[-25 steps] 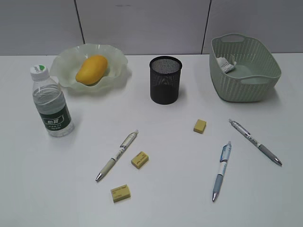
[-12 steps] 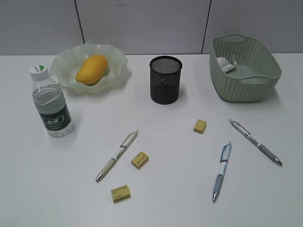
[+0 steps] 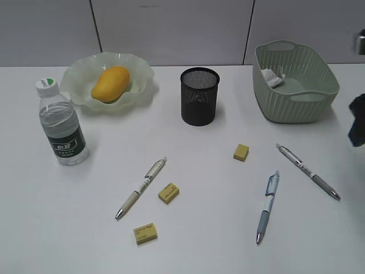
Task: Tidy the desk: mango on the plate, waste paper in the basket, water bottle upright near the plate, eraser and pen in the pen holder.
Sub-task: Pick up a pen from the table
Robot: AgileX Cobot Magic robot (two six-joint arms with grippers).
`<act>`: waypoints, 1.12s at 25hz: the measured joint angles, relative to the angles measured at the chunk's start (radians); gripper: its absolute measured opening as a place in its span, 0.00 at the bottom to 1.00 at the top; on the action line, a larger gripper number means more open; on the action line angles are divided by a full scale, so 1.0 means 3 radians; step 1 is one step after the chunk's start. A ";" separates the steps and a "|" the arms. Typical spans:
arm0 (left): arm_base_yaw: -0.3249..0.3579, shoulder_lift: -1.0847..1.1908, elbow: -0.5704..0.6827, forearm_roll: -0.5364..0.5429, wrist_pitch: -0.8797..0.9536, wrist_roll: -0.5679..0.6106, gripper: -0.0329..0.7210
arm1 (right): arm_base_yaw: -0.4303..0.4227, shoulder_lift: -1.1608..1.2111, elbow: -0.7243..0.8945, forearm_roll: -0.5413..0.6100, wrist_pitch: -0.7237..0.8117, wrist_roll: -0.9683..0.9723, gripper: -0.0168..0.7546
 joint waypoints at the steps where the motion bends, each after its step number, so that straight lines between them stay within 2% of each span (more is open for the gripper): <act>1: 0.0000 0.0000 0.0000 0.0000 0.0000 0.0000 0.54 | 0.0059 0.0139 -0.0037 0.0016 -0.0026 -0.0035 0.66; 8: 0.0000 0.0000 0.0000 -0.0003 0.0000 0.0000 0.49 | 0.0230 0.0970 -0.0467 0.0132 -0.0092 -0.0241 0.66; 14: 0.0000 0.0000 0.0000 -0.0003 0.0000 0.0000 0.47 | 0.0274 0.1480 -0.0527 0.0091 -0.0126 -0.0348 0.66; 28: 0.0000 0.0000 0.0000 -0.0006 0.0000 0.0000 0.37 | 0.0281 0.2073 -0.0993 -0.0013 -0.0054 -0.0557 0.66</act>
